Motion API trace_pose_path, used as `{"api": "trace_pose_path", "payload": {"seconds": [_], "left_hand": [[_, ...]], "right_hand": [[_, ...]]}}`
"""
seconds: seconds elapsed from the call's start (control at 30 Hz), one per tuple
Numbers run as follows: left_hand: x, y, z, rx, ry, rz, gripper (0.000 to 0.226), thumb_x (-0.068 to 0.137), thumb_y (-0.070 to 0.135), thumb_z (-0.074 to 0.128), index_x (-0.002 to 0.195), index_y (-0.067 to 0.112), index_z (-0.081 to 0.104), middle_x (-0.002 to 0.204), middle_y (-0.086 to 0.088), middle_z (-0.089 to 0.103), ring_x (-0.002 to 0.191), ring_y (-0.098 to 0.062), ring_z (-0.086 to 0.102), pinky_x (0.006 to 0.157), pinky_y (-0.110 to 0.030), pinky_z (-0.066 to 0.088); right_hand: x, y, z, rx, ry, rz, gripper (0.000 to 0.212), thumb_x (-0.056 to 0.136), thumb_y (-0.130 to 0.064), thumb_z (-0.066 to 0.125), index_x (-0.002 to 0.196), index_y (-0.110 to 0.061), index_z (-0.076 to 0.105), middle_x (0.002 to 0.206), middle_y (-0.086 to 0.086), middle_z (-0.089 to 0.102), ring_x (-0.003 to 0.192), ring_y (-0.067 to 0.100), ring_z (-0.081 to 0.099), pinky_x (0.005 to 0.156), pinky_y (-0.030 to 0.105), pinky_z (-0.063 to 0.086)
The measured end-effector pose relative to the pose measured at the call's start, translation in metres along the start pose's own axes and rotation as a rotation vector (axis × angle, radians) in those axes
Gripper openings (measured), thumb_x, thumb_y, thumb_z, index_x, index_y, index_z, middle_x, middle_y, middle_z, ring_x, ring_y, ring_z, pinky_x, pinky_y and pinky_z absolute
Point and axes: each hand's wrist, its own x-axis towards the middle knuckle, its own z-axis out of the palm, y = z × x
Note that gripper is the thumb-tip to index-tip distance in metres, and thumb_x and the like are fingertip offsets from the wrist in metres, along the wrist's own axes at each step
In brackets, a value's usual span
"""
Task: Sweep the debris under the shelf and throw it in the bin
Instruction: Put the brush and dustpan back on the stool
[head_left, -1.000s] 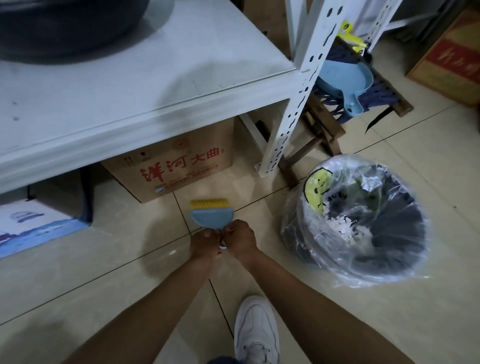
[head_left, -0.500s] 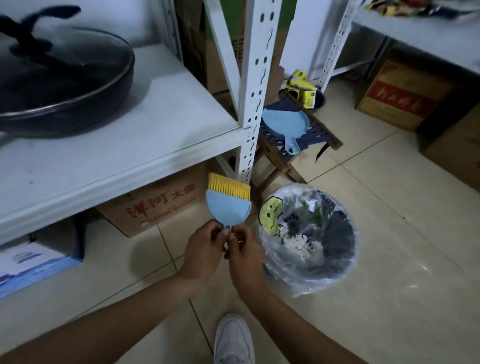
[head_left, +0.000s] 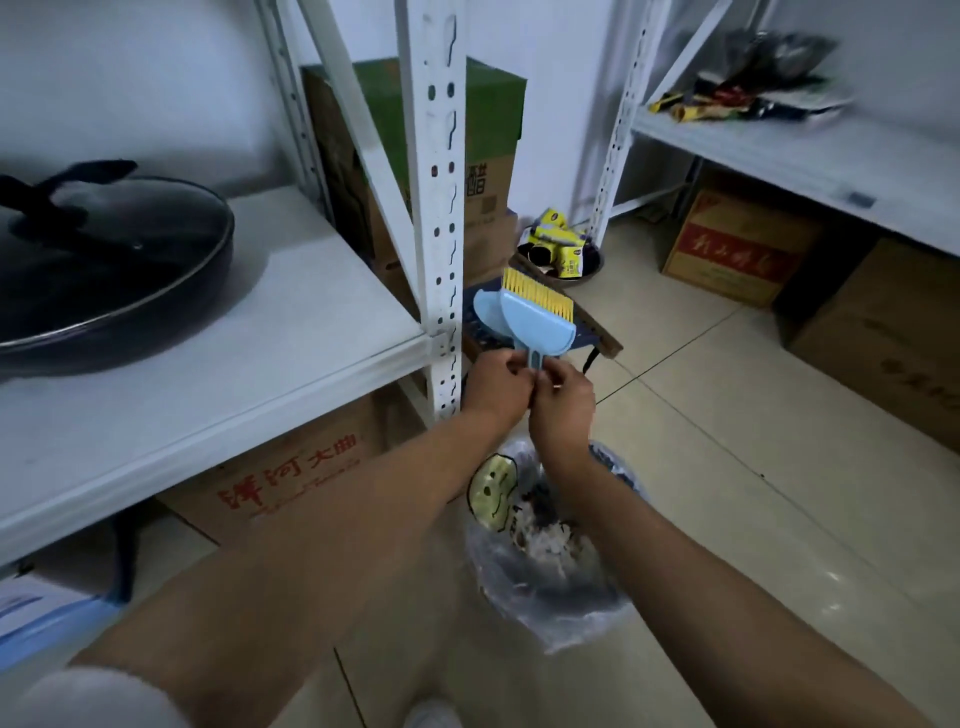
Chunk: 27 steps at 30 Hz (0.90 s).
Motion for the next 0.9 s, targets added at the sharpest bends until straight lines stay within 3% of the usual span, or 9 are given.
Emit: {"api": "trace_pose_path", "payload": {"seconds": [0.1, 0.27, 0.4, 0.63, 0.77, 0.9], "left_hand": [[0.027, 0.005, 0.008, -0.079, 0.034, -0.090, 0.021, 0.090, 0.005, 0.061, 0.108, 0.006, 0.072, 0.102, -0.020, 0.073, 0.089, -0.039, 0.069, 0.069, -0.032, 0.049], [0.069, -0.007, 0.019, -0.068, 0.069, -0.210, 0.020, 0.085, 0.013, 0.067, 0.103, 0.016, 0.076, 0.103, -0.010, 0.076, 0.095, -0.031, 0.071, 0.088, -0.045, 0.059], [0.084, -0.016, 0.025, -0.040, 0.073, -0.234, 0.018, 0.087, 0.012, 0.064, 0.099, 0.014, 0.076, 0.103, -0.011, 0.075, 0.095, -0.031, 0.069, 0.091, -0.045, 0.058], [0.095, -0.027, 0.036, -0.082, 0.122, -0.245, 0.020, 0.089, 0.007, 0.062, 0.105, 0.006, 0.074, 0.107, -0.016, 0.073, 0.098, -0.033, 0.068, 0.092, -0.046, 0.057], [0.097, -0.031, 0.042, -0.135, 0.172, -0.266, 0.019, 0.086, 0.002, 0.065, 0.073, 0.014, 0.071, 0.091, -0.013, 0.069, 0.095, -0.033, 0.069, 0.089, -0.049, 0.058], [0.096, -0.033, 0.047, -0.182, 0.199, -0.284, 0.019, 0.084, -0.001, 0.065, 0.076, 0.015, 0.070, 0.091, -0.009, 0.067, 0.096, -0.033, 0.069, 0.089, -0.049, 0.058]], "right_hand": [[0.034, -0.008, 0.005, -0.059, -0.074, 0.027, 0.025, 0.090, 0.001, 0.046, 0.095, -0.001, 0.071, 0.091, 0.017, 0.071, 0.078, 0.027, 0.062, 0.068, 0.030, 0.046], [0.071, -0.005, 0.020, -0.190, -0.150, 0.076, 0.023, 0.088, 0.001, 0.049, 0.093, 0.001, 0.072, 0.096, 0.022, 0.072, 0.086, 0.033, 0.065, 0.072, 0.032, 0.048], [0.089, 0.005, 0.030, -0.273, -0.207, 0.096, 0.021, 0.089, -0.005, 0.055, 0.100, 0.000, 0.072, 0.103, 0.022, 0.071, 0.098, 0.035, 0.066, 0.078, 0.035, 0.051], [0.106, 0.020, 0.040, -0.339, -0.235, 0.080, 0.016, 0.086, -0.009, 0.060, 0.093, 0.001, 0.071, 0.099, 0.021, 0.071, 0.095, 0.035, 0.067, 0.072, 0.030, 0.049], [0.110, 0.026, 0.039, -0.361, -0.245, 0.070, 0.018, 0.087, -0.009, 0.058, 0.096, -0.003, 0.072, 0.101, 0.017, 0.072, 0.096, 0.033, 0.068, 0.071, 0.028, 0.048], [0.108, 0.032, 0.039, -0.453, -0.204, 0.019, 0.024, 0.088, -0.019, 0.058, 0.107, -0.015, 0.072, 0.116, 0.012, 0.064, 0.103, 0.030, 0.064, 0.084, 0.035, 0.053]]}}
